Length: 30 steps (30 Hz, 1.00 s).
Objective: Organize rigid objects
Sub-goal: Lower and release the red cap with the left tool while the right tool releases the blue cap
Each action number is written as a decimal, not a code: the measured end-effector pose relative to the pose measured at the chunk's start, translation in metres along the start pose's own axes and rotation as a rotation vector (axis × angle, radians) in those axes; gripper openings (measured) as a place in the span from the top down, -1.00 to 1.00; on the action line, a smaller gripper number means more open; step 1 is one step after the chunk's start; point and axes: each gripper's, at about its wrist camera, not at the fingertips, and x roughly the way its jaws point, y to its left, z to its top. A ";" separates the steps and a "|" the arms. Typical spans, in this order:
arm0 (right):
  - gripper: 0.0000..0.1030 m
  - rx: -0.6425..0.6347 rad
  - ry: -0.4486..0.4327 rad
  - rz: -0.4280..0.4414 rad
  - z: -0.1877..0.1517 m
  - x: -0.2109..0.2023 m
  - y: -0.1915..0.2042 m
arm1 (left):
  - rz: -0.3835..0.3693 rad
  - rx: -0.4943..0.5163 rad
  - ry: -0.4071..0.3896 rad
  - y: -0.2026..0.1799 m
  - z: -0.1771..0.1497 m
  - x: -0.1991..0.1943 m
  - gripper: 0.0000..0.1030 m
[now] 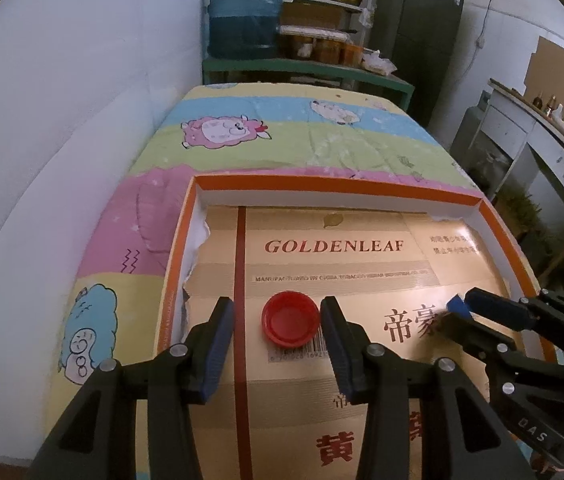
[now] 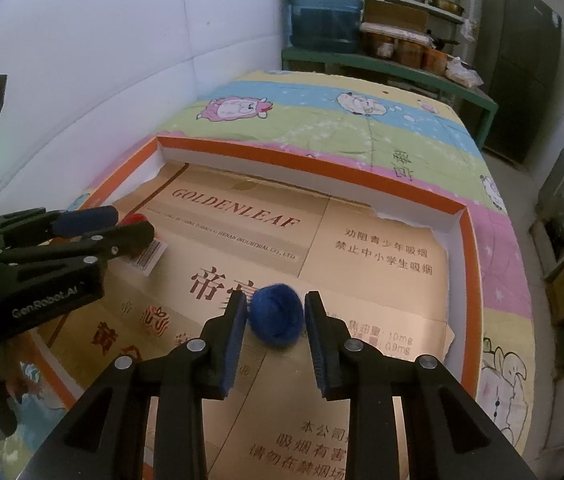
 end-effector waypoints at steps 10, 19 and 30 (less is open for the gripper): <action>0.40 0.015 -0.015 0.008 -0.002 -0.010 0.002 | 0.024 0.028 -0.043 -0.004 -0.001 -0.016 0.13; 0.18 0.024 -0.032 0.016 -0.005 -0.024 0.007 | 0.039 0.015 -0.112 -0.003 -0.004 -0.037 0.14; -0.19 0.060 -0.059 0.013 -0.015 -0.052 0.016 | 0.028 0.028 -0.177 -0.005 -0.012 -0.071 0.14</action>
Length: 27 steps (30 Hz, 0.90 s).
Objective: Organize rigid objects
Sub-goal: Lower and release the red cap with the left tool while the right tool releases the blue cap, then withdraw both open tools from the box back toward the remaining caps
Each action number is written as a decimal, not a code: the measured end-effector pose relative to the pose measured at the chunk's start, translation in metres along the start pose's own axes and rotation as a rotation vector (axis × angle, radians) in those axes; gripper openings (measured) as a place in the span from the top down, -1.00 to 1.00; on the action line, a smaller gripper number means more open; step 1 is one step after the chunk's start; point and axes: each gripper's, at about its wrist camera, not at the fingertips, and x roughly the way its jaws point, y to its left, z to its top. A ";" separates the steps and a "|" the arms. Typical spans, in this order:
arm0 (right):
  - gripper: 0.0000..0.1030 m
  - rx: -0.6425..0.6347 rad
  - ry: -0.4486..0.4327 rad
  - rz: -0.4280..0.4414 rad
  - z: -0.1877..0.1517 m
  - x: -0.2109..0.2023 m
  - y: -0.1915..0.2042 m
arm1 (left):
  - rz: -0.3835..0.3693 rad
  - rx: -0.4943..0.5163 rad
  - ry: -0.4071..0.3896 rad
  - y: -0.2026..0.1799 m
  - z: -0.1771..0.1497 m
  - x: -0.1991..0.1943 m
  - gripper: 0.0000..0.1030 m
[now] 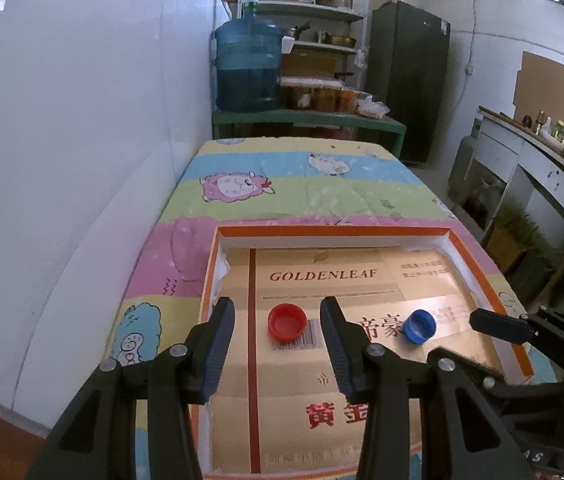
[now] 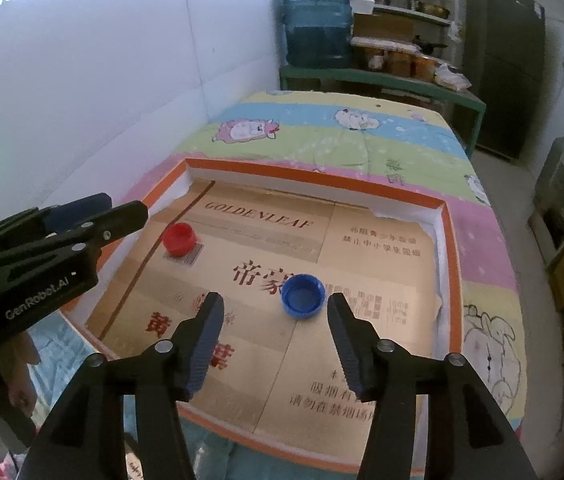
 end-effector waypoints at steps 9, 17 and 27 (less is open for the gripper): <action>-0.42 0.036 -0.009 -0.020 -0.022 -0.023 0.002 | -0.016 -0.002 -0.032 0.003 -0.007 -0.031 0.12; -0.42 0.080 -0.019 -0.030 -0.044 -0.049 0.008 | -0.020 0.018 -0.025 0.005 -0.027 -0.059 0.12; -0.42 0.085 -0.062 -0.062 -0.073 -0.088 0.026 | -0.111 -0.011 -0.122 0.008 -0.049 -0.110 -0.47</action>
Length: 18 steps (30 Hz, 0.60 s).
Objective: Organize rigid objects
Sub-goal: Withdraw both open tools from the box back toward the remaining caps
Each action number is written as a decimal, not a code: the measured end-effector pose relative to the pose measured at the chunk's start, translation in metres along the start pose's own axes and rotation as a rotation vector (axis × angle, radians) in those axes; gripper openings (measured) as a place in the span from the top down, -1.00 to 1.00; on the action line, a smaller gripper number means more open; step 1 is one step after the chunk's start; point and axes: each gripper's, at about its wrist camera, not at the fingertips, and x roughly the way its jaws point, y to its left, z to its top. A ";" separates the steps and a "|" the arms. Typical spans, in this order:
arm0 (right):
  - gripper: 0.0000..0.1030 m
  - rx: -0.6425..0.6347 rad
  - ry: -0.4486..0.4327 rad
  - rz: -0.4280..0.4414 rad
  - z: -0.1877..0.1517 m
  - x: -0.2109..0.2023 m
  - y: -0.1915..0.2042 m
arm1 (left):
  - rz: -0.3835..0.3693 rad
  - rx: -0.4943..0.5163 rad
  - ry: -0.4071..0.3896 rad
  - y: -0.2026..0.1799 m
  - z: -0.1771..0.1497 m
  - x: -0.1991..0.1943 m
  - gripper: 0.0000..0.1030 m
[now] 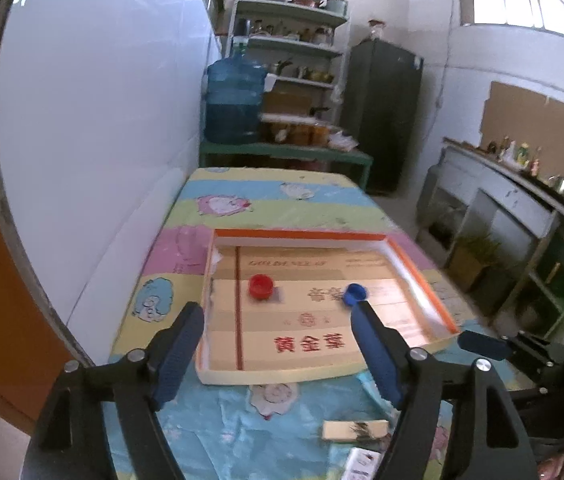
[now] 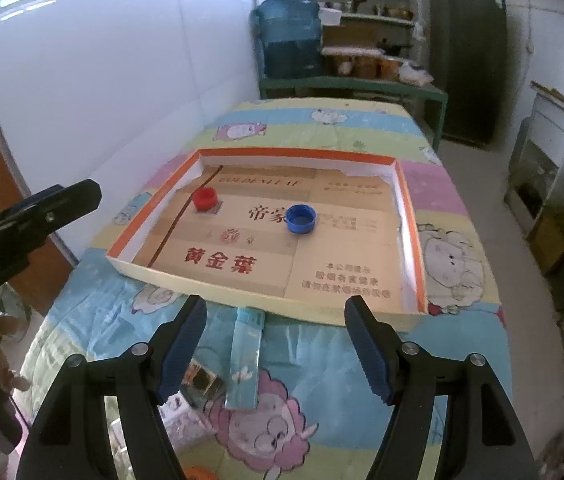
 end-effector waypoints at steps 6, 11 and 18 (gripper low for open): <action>-0.42 0.005 -0.027 -0.009 -0.011 -0.024 0.005 | 0.039 0.052 0.001 -0.010 -0.011 -0.015 -0.47; -0.42 0.003 -0.039 -0.026 -0.024 -0.044 0.010 | 0.023 0.036 0.035 -0.010 -0.024 -0.026 -0.47; -0.42 0.011 -0.038 -0.038 -0.044 -0.060 0.014 | 0.026 0.026 0.070 -0.013 -0.040 -0.040 -0.47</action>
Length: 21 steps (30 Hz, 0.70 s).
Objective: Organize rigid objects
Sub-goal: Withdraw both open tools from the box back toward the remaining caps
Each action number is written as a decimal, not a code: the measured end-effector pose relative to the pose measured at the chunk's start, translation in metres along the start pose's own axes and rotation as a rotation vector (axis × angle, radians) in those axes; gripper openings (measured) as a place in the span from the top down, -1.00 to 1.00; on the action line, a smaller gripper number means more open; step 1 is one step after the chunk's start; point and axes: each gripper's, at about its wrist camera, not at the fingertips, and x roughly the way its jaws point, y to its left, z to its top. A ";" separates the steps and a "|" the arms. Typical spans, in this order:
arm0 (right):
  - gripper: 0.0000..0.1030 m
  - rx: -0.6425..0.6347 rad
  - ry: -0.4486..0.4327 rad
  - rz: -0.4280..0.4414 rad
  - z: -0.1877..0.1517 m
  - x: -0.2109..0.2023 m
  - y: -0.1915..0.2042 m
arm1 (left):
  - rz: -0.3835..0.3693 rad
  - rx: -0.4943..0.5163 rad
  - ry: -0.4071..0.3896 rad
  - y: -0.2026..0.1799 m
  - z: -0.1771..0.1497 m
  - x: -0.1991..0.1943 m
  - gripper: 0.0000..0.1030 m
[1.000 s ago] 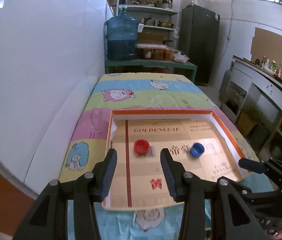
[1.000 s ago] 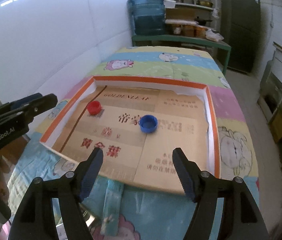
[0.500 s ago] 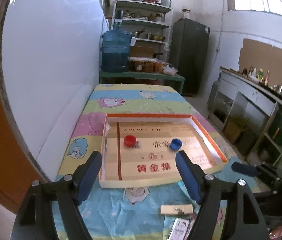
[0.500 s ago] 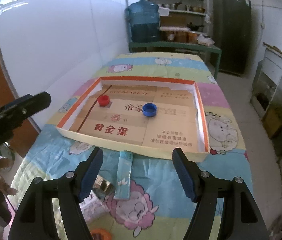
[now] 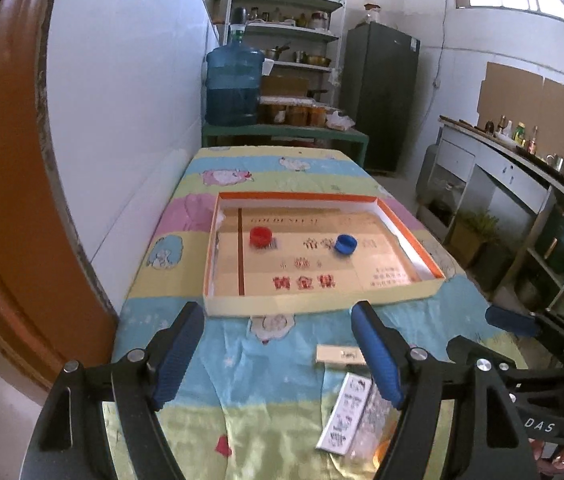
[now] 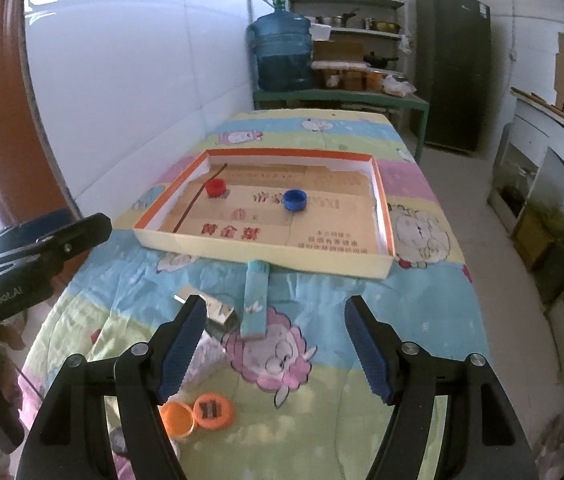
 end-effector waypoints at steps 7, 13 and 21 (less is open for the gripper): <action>-0.42 0.007 0.008 -0.010 -0.021 -0.016 0.005 | -0.013 -0.003 0.026 -0.003 -0.020 -0.014 -0.37; -0.42 -0.002 0.019 -0.009 -0.038 -0.027 0.011 | -0.028 -0.030 0.044 0.001 -0.037 -0.023 -0.36; -0.42 -0.039 0.032 0.011 -0.064 -0.039 0.028 | -0.021 -0.058 0.053 0.007 -0.058 -0.034 -0.19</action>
